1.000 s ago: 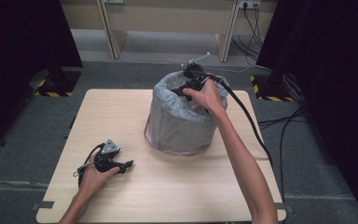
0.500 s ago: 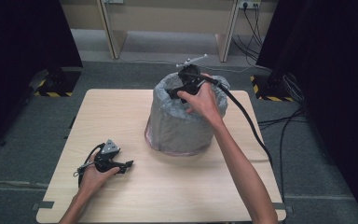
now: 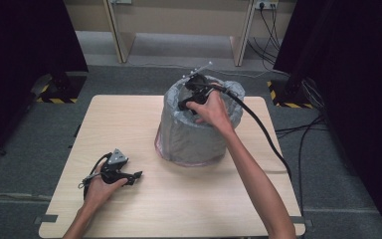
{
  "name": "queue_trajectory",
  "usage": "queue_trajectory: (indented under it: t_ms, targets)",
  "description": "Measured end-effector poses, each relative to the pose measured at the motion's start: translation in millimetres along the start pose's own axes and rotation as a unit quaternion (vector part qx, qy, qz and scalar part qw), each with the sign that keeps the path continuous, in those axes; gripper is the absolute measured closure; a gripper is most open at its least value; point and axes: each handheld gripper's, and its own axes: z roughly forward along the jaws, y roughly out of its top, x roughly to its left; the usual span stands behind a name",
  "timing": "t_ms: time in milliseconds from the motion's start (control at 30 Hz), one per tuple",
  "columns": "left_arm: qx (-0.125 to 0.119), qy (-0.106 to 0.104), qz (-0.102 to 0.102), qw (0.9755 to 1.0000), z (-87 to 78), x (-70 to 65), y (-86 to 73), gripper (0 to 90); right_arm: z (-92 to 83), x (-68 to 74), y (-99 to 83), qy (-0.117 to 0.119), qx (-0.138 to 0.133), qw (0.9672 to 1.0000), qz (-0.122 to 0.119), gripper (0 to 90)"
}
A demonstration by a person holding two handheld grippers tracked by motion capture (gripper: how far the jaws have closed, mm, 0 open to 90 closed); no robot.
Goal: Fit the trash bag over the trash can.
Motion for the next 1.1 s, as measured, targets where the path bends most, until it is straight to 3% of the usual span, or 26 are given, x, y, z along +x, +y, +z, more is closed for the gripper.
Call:
queue_trajectory:
  t_ms: [67, 167, 200, 267, 367, 433, 467, 767, 933, 1000, 1100]
  targets:
    - [0.0, 0.0, 0.0, 1.0, 0.0, 0.0, 0.0, 16.4, -11.5, -10.3, 2.8, -0.008, -0.019, 0.9997, 0.012, 23.4]
    - [0.0, 0.0, 0.001, 1.0, -0.1, 0.0, -0.1, 16.4, -16.0, -22.4, 3.1, -0.018, -0.019, 0.9993, 0.026, 21.9]
    - [0.0, 0.0, 0.0, 1.0, -0.1, 0.0, 0.0, 16.3, -14.9, -27.1, 1.7, -0.013, -0.02, 0.9989, 0.041, 21.0]
    - [0.0, 0.0, 0.001, 1.0, -0.1, 0.0, 0.0, 16.3, -9.9, -31.4, -0.5, -0.012, -0.009, 0.9986, 0.05, 20.4]
    - [0.0, -0.001, 0.001, 1.0, -0.2, -0.1, -0.1, 16.4, 3.9, -36.0, -6.0, -0.04, 0.028, 0.9975, 0.051, 20.7]
    - [0.001, -0.001, 0.001, 1.0, -0.4, -0.2, -0.2, 16.4, 10.2, -39.6, -10.5, -0.051, 0.033, 0.9963, 0.06, 26.4]
    - [0.0, -0.001, 0.001, 1.0, -0.4, -0.2, -0.2, 16.3, 14.0, -41.7, -13.3, -0.044, 0.041, 0.9957, 0.071, 25.6]
    - [0.001, -0.001, 0.001, 1.0, -0.5, -0.2, -0.3, 16.4, 23.7, -41.8, -13.2, -0.036, 0.085, 0.9932, 0.07, 24.7]
    - [0.001, -0.002, 0.001, 1.0, -0.4, -0.1, -0.3, 16.3, 7.2, -38.6, -9.1, -0.014, 0.026, 0.997, 0.072, 25.2]
    - [0.001, -0.002, 0.001, 1.0, -0.4, -0.1, -0.3, 16.3, -1.7, -37.2, -6.6, -0.007, -0.009, 0.9969, 0.078, 24.9]
    - [0.001, -0.002, 0.001, 1.0, -0.4, -0.1, -0.2, 16.3, -8.9, -35.5, -2.6, -0.006, -0.036, 0.9954, 0.088, 24.0]
